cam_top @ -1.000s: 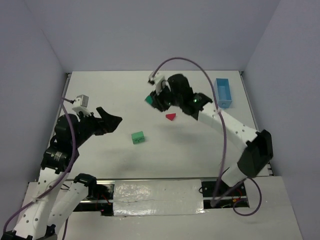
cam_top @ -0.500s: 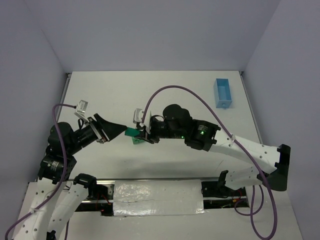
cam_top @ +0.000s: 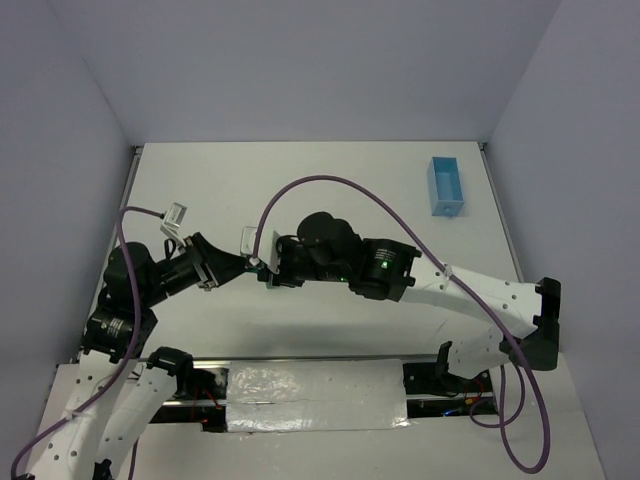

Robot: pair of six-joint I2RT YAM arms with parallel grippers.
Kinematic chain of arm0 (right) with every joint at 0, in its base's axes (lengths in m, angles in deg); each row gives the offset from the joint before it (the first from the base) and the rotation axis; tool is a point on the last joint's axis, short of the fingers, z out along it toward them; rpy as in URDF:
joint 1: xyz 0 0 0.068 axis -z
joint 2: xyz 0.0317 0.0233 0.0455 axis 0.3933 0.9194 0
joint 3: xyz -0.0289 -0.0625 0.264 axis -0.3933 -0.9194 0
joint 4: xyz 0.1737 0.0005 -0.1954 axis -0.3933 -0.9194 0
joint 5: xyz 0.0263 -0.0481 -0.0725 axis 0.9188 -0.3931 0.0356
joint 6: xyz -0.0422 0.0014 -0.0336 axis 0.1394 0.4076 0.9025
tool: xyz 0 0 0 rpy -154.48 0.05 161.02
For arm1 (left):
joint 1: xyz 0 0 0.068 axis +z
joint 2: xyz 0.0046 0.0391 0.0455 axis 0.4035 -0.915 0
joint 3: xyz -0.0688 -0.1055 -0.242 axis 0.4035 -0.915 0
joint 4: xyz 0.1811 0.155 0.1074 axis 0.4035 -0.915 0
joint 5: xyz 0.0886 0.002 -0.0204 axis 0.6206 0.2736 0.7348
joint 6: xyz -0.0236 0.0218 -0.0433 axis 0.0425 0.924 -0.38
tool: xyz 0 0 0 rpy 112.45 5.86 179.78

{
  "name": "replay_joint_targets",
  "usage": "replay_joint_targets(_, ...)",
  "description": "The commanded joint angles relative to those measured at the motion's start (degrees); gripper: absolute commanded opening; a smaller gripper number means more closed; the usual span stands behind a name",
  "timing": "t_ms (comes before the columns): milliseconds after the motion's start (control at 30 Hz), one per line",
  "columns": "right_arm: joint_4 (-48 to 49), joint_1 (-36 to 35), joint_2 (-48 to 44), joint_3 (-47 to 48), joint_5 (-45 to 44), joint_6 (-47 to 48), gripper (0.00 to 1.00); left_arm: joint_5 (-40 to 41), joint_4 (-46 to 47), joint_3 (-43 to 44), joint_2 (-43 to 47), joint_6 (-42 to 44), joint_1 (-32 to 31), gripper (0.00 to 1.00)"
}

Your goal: Build the wood block tower

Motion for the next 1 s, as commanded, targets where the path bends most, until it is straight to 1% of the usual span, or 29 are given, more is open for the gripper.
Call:
replay_joint_targets(0,-2.5,-0.8,0.6,3.4,-3.1,2.3,0.12,-1.8,1.3,0.7,-0.5,1.4,-0.2,0.38)
replay_joint_targets(67,-3.4,-1.2,0.6,3.6,-2.4,2.7,0.12,-2.0,1.5,0.4,-1.2,1.5,-0.2,0.29)
replay_joint_targets(100,-3.9,-1.3,0.6,4.0,-2.1,2.9,0.12,-2.2,1.8,0.3,-1.5,2.0,-0.2,0.2)
replay_joint_targets(167,-5.2,-1.4,0.6,4.3,-1.2,3.6,0.12,-2.6,1.7,0.3,-2.3,2.5,-0.2,0.14)
replay_joint_targets(200,-5.6,-1.5,0.5,4.3,-0.8,4.2,0.12,-2.4,1.4,0.3,-2.4,3.5,-0.2,0.09)
replay_joint_targets(233,-6.4,-1.4,0.5,4.2,-0.5,4.4,0.11,-2.2,1.0,0.4,-2.5,4.2,-0.2,0.06)
replay_joint_targets(267,-6.6,-1.5,0.2,4.2,0.8,4.7,0.11,-1.9,0.7,0.6,-2.7,5.0,-0.2,0.01)
replay_joint_targets(300,-6.7,-1.5,-0.1,3.9,1.1,4.8,0.12,-1.6,0.5,0.6,-2.6,5.5,-0.2,0.0)
replay_joint_targets(367,-5.3,-1.6,-1.0,2.8,2.0,4.3,0.17,-0.7,1.8,0.3,-1.5,5.2,-0.2,0.0)
replay_joint_targets(400,-4.0,-1.5,-1.6,2.1,1.7,3.5,0.35,-0.8,3.2,-0.3,-0.9,4.5,-0.2,0.0)
replay_joint_targets(433,0.3,-1.5,-2.8,1.3,0.6,0.5,0.48,0.3,5.2,-1.2,-0.1,3.8,-0.2,0.0)
replay_joint_targets(467,2.6,-1.5,-3.3,-0.7,-1.2,-1.2,0.7,1.2,5.8,-1.6,1.4,2.9,-0.2,0.0)
replay_joint_targets(500,4.5,-1.5,-4.0,-1.6,-2.1,-3.1,0.99,2.0,6.1,-1.8,1.9,2.3,-0.2,0.0)
replay_joint_targets(533,8.1,-1.7,-4.8,-3.0,-3.0,-7.6,1.0,4.1,5.7,-1.9,2.9,2.0,-0.2,0.0)
replay_joint_targets(567,10.3,-1.5,-5.2,-3.8,-6.5,-10.7,1.0,5.1,5.5,-1.8,3.3,1.4,-0.2,0.0)
replay_joint_targets(600,11.8,-1.6,-5.5,-4.4,-7.3,-13.7,1.0,5.7,5.4,-1.8,3.6,0.8,-0.2,0.0)
replay_joint_targets(633,13.1,-1.5,-6.1,-5.0,-6.1,-15.7,1.0,5.9,5.8,-2.0,4.0,0.4,-0.2,0.0)
replay_joint_targets(700,16.3,-1.9,-6.8,-7.8,-2.6,-15.2,1.0,4.6,6.9,-1.6,3.4,-0.7,-0.2,0.0)
replay_joint_targets(767,17.3,-2.7,-7.4,-9.4,-4.2,-12.5,1.0,3.0,5.9,-0.7,2.0,0.0,-0.2,0.0)
replay_joint_targets(800,17.9,-2.8,-7.6,-9.6,-9.3,-11.8,1.0,2.9,5.0,0.4,1.8,0.4,-0.2,0.0)
replay_joint_targets(833,18.7,-2.9,-7.8,-10.3,-11.9,-11.5,1.0,3.2,4.1,1.0,1.4,1.7,-0.2,0.0)
replay_joint_targets(900,20.6,-2.8,-7.7,-10.4,-18.9,-16.1,1.0,5.0,2.0,2.4,2.0,2.8,-0.2,0.0)
replay_joint_targets(933,19.4,-2.4,-7.4,-8.3,-26.6,-20.2,1.0,5.9,2.0,2.5,3.2,3.5,-0.2,0.0)
replay_joint_targets(967,17.6,-1.4,-7.3,-7.3,-28.3,-32.0,1.0,7.1,2.6,2.2,4.2,3.4,-0.2,0.0)
